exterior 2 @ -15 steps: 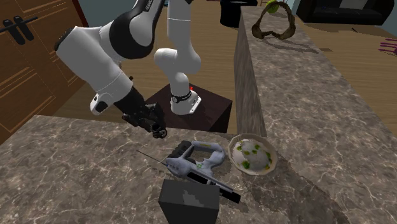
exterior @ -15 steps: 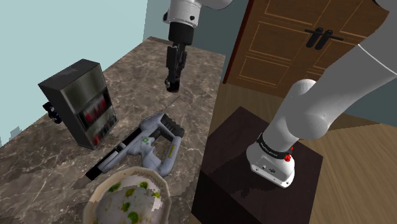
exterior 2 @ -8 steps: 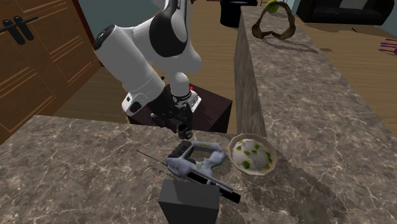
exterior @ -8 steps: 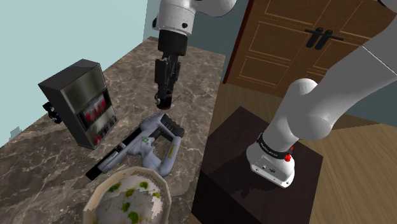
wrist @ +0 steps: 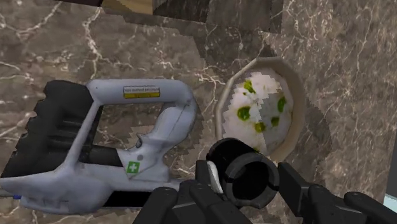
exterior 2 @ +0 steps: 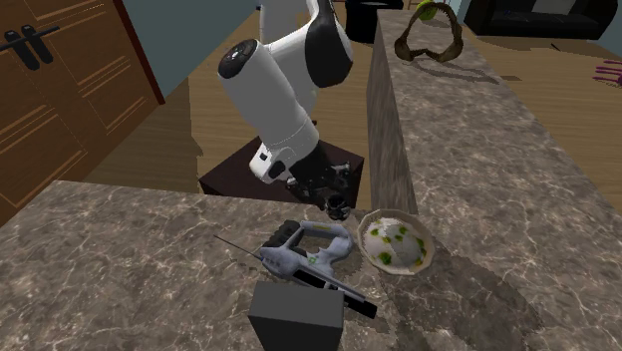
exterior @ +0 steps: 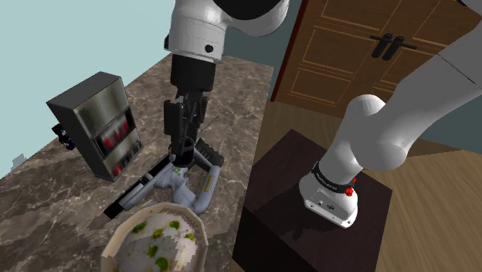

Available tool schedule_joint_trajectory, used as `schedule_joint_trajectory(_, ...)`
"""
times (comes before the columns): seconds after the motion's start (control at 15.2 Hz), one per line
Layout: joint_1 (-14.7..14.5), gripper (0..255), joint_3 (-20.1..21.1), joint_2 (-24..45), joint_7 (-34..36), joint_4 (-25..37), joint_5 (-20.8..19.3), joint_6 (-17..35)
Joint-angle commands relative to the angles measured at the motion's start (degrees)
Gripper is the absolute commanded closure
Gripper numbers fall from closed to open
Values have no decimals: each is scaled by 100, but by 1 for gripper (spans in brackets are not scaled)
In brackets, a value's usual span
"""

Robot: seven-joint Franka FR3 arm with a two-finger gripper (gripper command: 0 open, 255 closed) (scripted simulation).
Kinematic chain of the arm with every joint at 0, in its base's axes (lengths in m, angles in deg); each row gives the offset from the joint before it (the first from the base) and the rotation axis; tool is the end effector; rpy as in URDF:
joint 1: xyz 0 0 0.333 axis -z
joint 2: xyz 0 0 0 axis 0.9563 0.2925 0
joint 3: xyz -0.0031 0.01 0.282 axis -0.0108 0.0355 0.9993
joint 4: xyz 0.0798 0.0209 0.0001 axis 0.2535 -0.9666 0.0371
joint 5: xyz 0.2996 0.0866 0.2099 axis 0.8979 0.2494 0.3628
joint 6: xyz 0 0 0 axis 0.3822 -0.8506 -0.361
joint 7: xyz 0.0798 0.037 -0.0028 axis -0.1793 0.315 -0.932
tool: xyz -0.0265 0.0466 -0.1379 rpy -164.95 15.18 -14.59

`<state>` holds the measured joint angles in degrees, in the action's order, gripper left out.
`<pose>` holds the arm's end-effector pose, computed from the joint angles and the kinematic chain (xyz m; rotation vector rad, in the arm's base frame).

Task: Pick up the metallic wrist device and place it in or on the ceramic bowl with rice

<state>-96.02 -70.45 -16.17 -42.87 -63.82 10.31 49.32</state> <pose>0.3106 0.3384 0.4080 -2.6226 -0.6076 0.2053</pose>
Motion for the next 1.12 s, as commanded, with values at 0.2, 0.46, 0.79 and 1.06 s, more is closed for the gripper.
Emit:
schedule_joint_trajectory(0.2, -286, 255, 516, 156, 674, 194, 134, 340)
schedule_joint_trajectory(0.46, -474, 255, 948, 462, 1245, 501, 107, 650)
schedule_joint_trajectory(0.79, -603, 255, 1259, 807, 1557, 604, 51, 1074)
schedule_joint_trajectory(1.06, -626, 255, 1303, 941, 1436, 423, 108, 1370)
